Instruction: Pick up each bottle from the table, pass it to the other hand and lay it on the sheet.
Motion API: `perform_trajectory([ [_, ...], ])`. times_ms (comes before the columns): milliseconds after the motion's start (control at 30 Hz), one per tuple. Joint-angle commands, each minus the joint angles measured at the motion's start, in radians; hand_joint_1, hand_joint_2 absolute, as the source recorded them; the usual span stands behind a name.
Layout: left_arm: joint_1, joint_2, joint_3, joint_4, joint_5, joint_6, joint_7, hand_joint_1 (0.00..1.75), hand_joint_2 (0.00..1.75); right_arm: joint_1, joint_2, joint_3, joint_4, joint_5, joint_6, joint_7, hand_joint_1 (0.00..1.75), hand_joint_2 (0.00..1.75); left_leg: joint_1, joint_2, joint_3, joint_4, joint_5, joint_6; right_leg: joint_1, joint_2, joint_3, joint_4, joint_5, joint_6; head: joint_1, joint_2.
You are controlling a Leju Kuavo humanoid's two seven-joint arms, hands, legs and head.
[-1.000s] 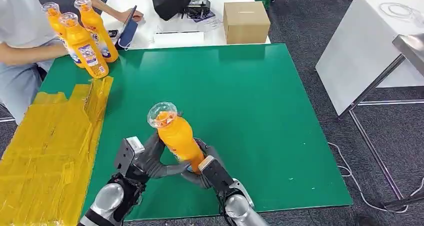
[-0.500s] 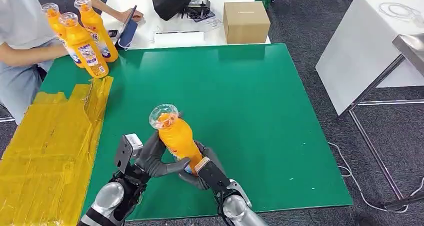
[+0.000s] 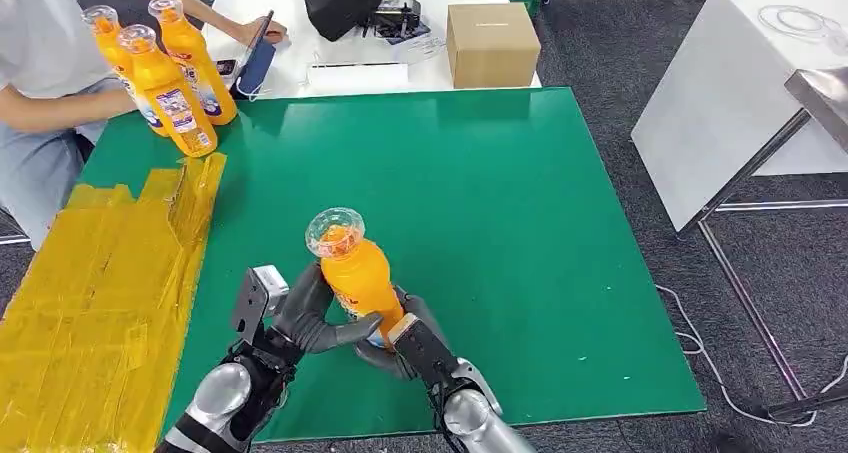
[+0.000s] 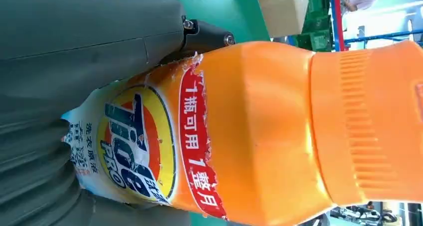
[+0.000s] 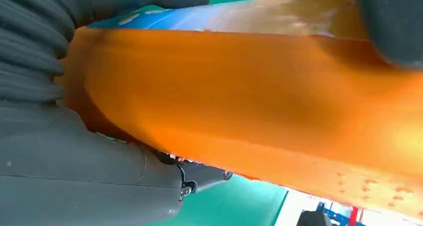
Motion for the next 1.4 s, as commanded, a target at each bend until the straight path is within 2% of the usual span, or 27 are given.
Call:
perform_trajectory([
  [33, -0.037, 0.002, -0.024, 0.046, 0.022, 0.002, -0.008, 1.75, 1.75, -0.044, -0.013, 0.014, 0.058, -0.007, -0.016, 0.002, 1.75, 1.75, 0.0, 0.0, 0.003, -0.001, -0.001, 0.0, 0.001, -0.001, 0.003, -0.001, -0.001, -0.001, 0.0, 0.0],
  [67, -0.036, 0.001, -0.02, 0.043, 0.025, 0.005, -0.01, 1.75, 1.75, -0.043, -0.014, 0.011, 0.054, -0.007, -0.021, 0.0, 1.75, 1.75, 0.001, 0.0, 0.004, 0.0, -0.001, 0.0, 0.001, -0.002, 0.005, -0.002, -0.001, -0.001, 0.0, 0.0],
  [100, -0.034, 0.001, -0.011, 0.031, 0.028, 0.017, -0.02, 1.75, 1.75, -0.037, -0.016, 0.001, 0.037, -0.008, -0.037, -0.001, 1.59, 1.75, 0.0, 0.0, 0.003, 0.0, -0.001, 0.0, 0.001, -0.002, 0.004, -0.001, -0.001, -0.001, 0.0, 0.0],
  [133, -0.035, 0.006, -0.003, 0.016, 0.021, 0.033, -0.03, 1.75, 1.75, -0.029, -0.024, -0.007, 0.007, -0.005, -0.052, -0.004, 0.61, 1.75, 0.0, 0.0, 0.004, 0.0, -0.001, 0.0, 0.001, -0.002, 0.005, -0.001, -0.001, -0.001, 0.0, 0.0],
  [167, -0.039, 0.009, -0.001, 0.013, 0.022, 0.031, -0.028, 1.75, 1.75, -0.032, -0.026, -0.009, 0.003, -0.006, -0.05, -0.004, 0.17, 1.75, 0.0, 0.0, 0.003, 0.0, -0.001, 0.0, 0.001, -0.002, 0.004, -0.001, -0.001, -0.001, 0.0, 0.0],
  [200, -0.038, 0.013, 0.002, 0.003, 0.023, 0.031, -0.028, 1.75, 1.75, -0.025, -0.032, -0.011, -0.015, -0.006, -0.05, -0.001, 0.17, 1.75, 0.0, -0.001, 0.001, 0.0, 0.0, 0.0, 0.0, -0.002, 0.002, 0.0, -0.001, -0.001, 0.0, 0.0],
  [233, -0.035, 0.012, 0.013, -0.004, 0.017, 0.048, -0.033, 1.75, 1.75, -0.02, -0.037, -0.015, -0.034, 0.0, -0.066, -0.001, 0.0, 1.75, 0.0, 0.0, 0.0, 0.0, 0.0, 0.0, 0.0, -0.001, 0.001, 0.0, 0.0, 0.0, 0.0, 0.0],
  [267, -0.033, 0.015, 0.022, -0.016, 0.003, 0.071, -0.042, 1.75, 1.75, -0.011, -0.045, -0.024, -0.063, 0.003, -0.079, -0.001, 0.0, 1.75, 0.001, 0.0, 0.004, 0.001, -0.002, 0.0, 0.001, -0.002, 0.006, -0.001, -0.002, -0.001, 0.0, 0.0],
  [300, -0.031, 0.022, 0.037, -0.032, -0.007, 0.09, -0.05, 1.75, 1.75, 0.002, -0.057, -0.039, -0.11, 0.006, -0.099, -0.008, 0.0, 1.75, 0.0, -0.001, 0.0, 0.0, 0.0, 0.0, 0.0, -0.002, 0.001, 0.0, 0.0, 0.0, 0.0, 0.0],
  [400, -0.023, 0.038, 0.085, -0.067, -0.043, 0.138, -0.064, 1.75, 1.75, 0.039, -0.096, -0.069, -0.252, 0.022, -0.121, 0.004, 0.0, 1.75, 0.0, 0.0, 0.001, 0.0, -0.001, 0.0, 0.0, -0.002, 0.001, 0.0, -0.001, -0.001, 0.0, 0.0],
  [500, -0.021, 0.044, 0.12, -0.076, -0.098, 0.185, -0.083, 1.75, 1.75, 0.062, -0.11, -0.098, -0.326, 0.053, -0.151, -0.002, 0.0, 1.75, 0.0, -0.001, 0.0, 0.0, 0.0, 0.0, 0.0, -0.002, 0.001, 0.0, -0.001, -0.001, 0.0, 0.0],
  [567, -0.023, 0.056, 0.14, -0.086, -0.19, 0.265, -0.111, 1.75, 1.75, 0.074, -0.123, -0.112, -0.364, 0.069, -0.169, -0.002, 0.0, 1.75, 0.0, 0.0, 0.001, 0.0, 0.0, 0.0, 0.0, -0.001, 0.001, 0.0, -0.001, -0.001, 0.0, 0.0],
  [633, -0.024, 0.058, 0.146, -0.089, -0.187, 0.264, -0.11, 1.75, 1.75, 0.078, -0.127, -0.114, -0.373, 0.07, -0.169, -0.001, 0.0, 1.75, 0.0, -0.001, 0.001, 0.0, -0.001, 0.0, 0.0, -0.002, 0.002, 0.0, -0.001, -0.001, 0.0, 0.0],
  [733, -0.031, 0.081, 0.164, -0.095, -0.42, 0.429, -0.112, 1.75, 1.75, 0.105, -0.134, -0.142, -0.436, 0.089, -0.193, -0.011, 0.0, 1.75, 0.001, -0.001, 0.004, 0.001, -0.002, 0.0, 0.001, -0.003, 0.005, -0.001, -0.002, -0.001, 0.0, 0.0],
  [800, -0.037, 0.117, 0.169, -0.094, -0.671, 0.529, -0.057, 1.75, 1.75, 0.144, -0.146, -0.17, -0.521, 0.106, -0.21, -0.017, 0.0, 1.75, 0.001, -0.001, 0.004, 0.001, -0.002, 0.0, 0.001, -0.002, 0.006, -0.001, -0.002, -0.001, 0.0, 0.0],
  [833, -0.041, 0.136, 0.18, -0.072, -0.928, 0.594, 0.031, 1.75, 1.75, 0.171, -0.147, -0.19, -0.58, 0.12, -0.217, -0.021, 0.0, 1.75, 0.001, -0.001, 0.003, 0.001, -0.002, 0.0, 0.001, -0.002, 0.004, 0.0, -0.002, -0.001, 0.0, 0.0],
  [933, -0.049, 0.139, 0.206, -0.02, -1.157, 0.627, 0.115, 1.75, 1.75, 0.215, -0.16, -0.205, -0.688, 0.138, -0.211, -0.019, 0.0, 1.75, 0.0, -0.003, 0.002, 0.0, -0.001, 0.0, 0.001, -0.004, 0.003, 0.0, -0.002, -0.001, 0.0, 0.0],
  [1033, -0.049, 0.139, 0.206, -0.02, -1.157, 0.627, 0.115, 1.75, 1.75, 0.215, -0.16, -0.205, -0.688, 0.138, -0.211, -0.019, 0.0, 1.75, 0.0, -0.001, 0.002, 0.0, -0.001, 0.0, 0.0, -0.002, 0.002, 0.0, -0.001, -0.001, 0.0, 0.0],
  [1133, -0.062, 0.162, 0.218, 0.054, -1.488, 0.637, 0.268, 1.75, 1.75, 0.225, -0.164, -0.211, -0.722, 0.145, -0.213, -0.03, 0.0, 1.75, 0.0, -0.001, 0.002, 0.0, 0.0, 0.0, 0.0, -0.002, 0.002, -0.001, -0.001, -0.001, 0.0, 0.0],
  [1200, -0.07, 0.196, 0.217, 0.109, -1.583, 0.556, 0.323, 1.75, 1.75, 0.235, -0.168, -0.228, -0.756, 0.167, -0.226, -0.019, 0.0, 1.75, 0.0, -0.001, 0.002, -0.001, 0.0, 0.0, 0.0, -0.003, 0.002, -0.001, -0.001, -0.001, 0.0, 0.0],
  [1267, -0.075, 0.226, 0.216, 0.158, -1.615, 0.498, 0.346, 1.75, 1.75, 0.243, -0.166, -0.254, -0.782, 0.177, -0.232, 0.002, 0.0, 1.75, 0.0, -0.001, 0.005, -0.001, -0.001, 0.0, 0.001, -0.003, 0.006, -0.001, -0.002, -0.002, 0.0, 0.0],
  [1400, -0.077, 0.229, 0.217, 0.174, -1.611, 0.499, 0.343, 1.75, 1.75, 0.245, -0.167, -0.265, -0.785, 0.173, -0.224, 0.008, 0.0, 1.75, 0.0, 0.001, 0.003, -0.001, -0.001, 0.0, 0.0, -0.001, 0.003, -0.001, -0.001, -0.001, 0.0, 0.0],
])
